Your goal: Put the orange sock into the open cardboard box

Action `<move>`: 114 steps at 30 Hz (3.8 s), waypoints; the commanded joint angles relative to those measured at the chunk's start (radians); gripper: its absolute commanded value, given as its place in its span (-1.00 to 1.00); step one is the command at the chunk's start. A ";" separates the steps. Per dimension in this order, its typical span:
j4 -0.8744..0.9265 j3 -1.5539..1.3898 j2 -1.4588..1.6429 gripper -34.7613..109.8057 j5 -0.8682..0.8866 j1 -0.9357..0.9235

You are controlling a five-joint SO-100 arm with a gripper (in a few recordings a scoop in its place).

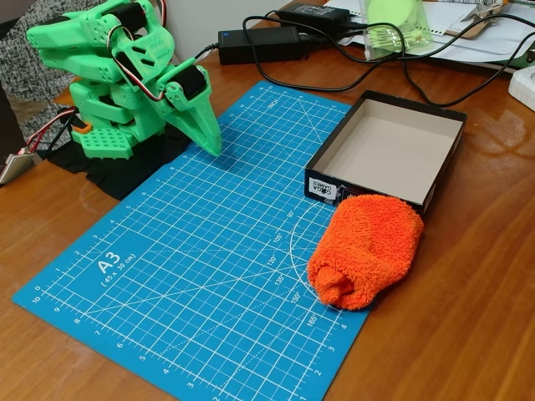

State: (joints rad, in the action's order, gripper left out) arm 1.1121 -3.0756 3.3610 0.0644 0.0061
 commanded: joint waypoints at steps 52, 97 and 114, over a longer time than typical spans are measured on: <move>-0.695 1.313 -2.059 -0.12 -0.095 -0.100; -0.626 1.203 -1.594 -0.52 0.342 0.342; -0.839 1.012 -1.580 -0.17 0.216 0.339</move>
State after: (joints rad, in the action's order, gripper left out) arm 0.2777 -2.0433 1.7411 0.2654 0.3283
